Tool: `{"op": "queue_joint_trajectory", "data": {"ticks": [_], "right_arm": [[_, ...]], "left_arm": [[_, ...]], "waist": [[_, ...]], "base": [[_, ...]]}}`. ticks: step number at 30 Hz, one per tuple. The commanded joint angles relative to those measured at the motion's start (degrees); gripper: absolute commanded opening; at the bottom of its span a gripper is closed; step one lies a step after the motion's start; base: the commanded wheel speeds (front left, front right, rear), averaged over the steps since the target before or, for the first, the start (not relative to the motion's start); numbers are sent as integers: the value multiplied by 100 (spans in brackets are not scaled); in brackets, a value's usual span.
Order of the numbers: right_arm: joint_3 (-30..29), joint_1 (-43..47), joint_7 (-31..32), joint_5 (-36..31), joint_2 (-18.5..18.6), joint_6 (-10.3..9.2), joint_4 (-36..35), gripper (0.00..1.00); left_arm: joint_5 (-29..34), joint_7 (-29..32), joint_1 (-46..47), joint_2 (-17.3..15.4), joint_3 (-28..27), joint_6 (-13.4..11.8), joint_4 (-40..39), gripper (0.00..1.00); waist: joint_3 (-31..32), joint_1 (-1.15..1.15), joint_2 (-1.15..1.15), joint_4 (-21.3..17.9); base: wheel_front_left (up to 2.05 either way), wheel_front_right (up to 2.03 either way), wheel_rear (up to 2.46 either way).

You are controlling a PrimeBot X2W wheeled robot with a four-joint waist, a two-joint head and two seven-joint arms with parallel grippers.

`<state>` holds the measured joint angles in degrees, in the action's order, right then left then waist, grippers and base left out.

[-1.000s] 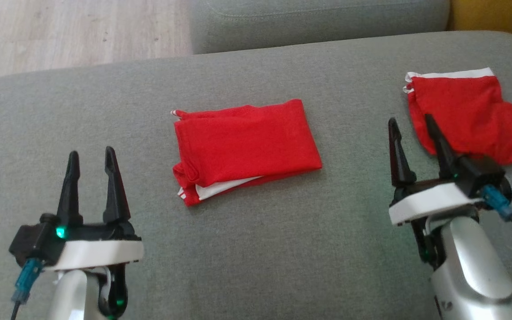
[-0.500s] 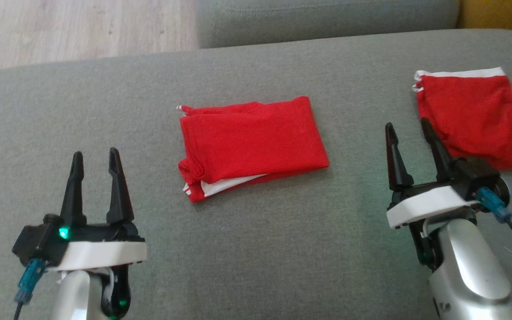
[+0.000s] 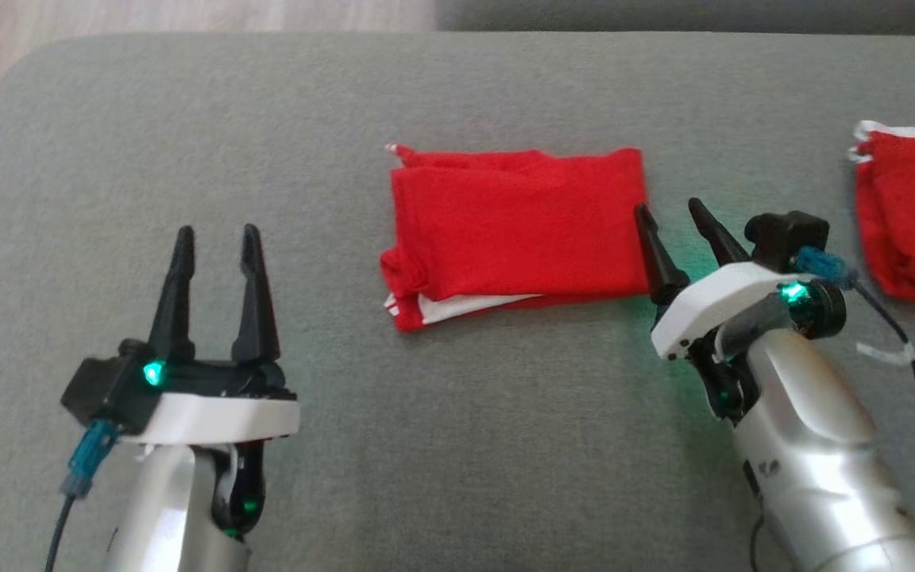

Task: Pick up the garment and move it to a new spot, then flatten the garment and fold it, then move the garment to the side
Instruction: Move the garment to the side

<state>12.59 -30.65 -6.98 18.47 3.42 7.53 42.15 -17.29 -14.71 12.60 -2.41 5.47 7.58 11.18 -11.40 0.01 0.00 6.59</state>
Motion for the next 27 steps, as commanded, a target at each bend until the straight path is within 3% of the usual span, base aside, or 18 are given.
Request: {"op": "queue_joint_trajectory", "data": {"ticks": [1,11,12,13,14,15,20,27], "right_arm": [[135,-370,85,114,-54,-4,211,100],[598,-1049,423,265,-54,-4,1891,100],[667,-1068,415,283,-54,-4,1948,73],[729,-1093,384,280,-54,-4,1998,13],[729,-1093,384,280,-54,-4,1998,13],[785,-1113,327,269,-54,-4,2040,0],[924,-1302,-197,-20,-54,-4,2198,0],[775,-1546,-688,-1013,-44,-4,2354,0]], "left_arm": [[-82,-29,260,-47,-72,-9,-135,100],[-205,-29,334,-47,-25,-21,-62,100],[-205,-29,328,-47,-33,-21,-59,100],[-203,-29,321,-47,-46,-21,-58,100],[-203,-29,321,-47,-46,-21,-58,100],[-197,-29,311,-47,-63,-22,-53,100],[-142,-29,262,-47,-140,-23,-37,100],[-69,-29,164,-47,-214,-20,-120,100]], "waist": [[-122,-1,0,220],[-209,-1,0,513],[-206,-1,0,508],[-200,-1,0,498],[-200,-1,0,498],[-185,-1,0,480],[-76,-1,0,309],[161,-1,0,-84]], "base": [[0,0,0],[0,0,0],[0,0,0],[0,0,0],[0,0,0],[0,0,0],[0,0,0],[0,0,0]]}}
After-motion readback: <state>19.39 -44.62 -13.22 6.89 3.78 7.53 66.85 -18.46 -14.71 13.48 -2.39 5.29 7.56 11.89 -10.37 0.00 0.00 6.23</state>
